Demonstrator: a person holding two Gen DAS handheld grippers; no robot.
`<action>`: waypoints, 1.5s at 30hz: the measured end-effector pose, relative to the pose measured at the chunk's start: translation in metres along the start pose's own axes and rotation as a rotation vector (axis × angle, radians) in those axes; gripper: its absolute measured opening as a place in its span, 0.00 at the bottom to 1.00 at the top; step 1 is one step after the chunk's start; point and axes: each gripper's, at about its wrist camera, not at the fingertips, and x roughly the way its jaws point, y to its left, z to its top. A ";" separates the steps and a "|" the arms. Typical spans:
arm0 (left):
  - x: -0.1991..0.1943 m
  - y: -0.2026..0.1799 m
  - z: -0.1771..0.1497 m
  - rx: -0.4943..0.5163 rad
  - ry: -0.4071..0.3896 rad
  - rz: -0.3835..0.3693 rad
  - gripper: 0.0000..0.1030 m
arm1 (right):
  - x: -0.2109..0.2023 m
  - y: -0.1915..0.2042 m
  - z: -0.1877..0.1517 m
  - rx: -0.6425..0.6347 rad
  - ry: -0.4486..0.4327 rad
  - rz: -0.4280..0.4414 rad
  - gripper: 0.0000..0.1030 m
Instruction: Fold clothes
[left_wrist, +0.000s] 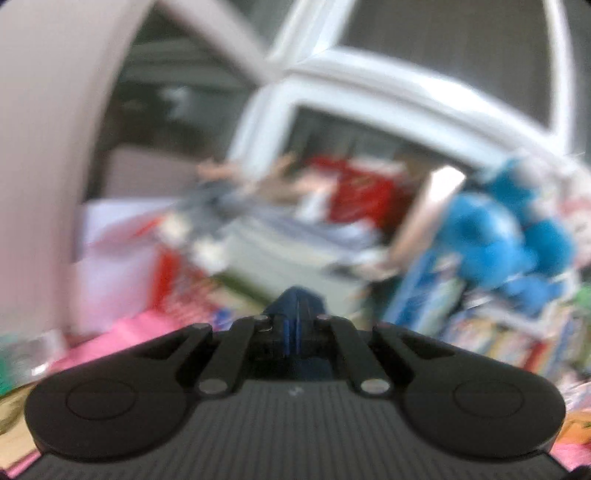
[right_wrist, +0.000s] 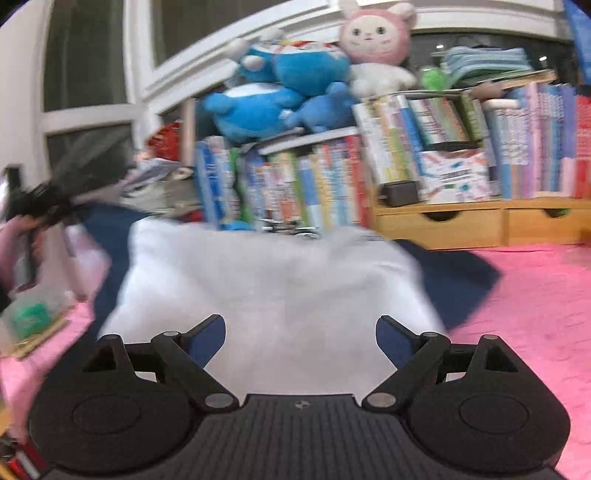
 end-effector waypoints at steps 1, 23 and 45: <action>0.009 0.008 -0.010 0.015 0.049 0.035 0.03 | 0.001 -0.003 0.003 -0.003 -0.001 -0.032 0.87; -0.087 -0.045 -0.060 0.259 0.287 -0.519 0.23 | 0.175 -0.073 0.043 -0.039 0.248 -0.446 0.15; -0.046 -0.119 -0.206 0.444 0.458 -0.428 0.27 | -0.055 -0.114 -0.005 0.152 0.209 -0.490 0.53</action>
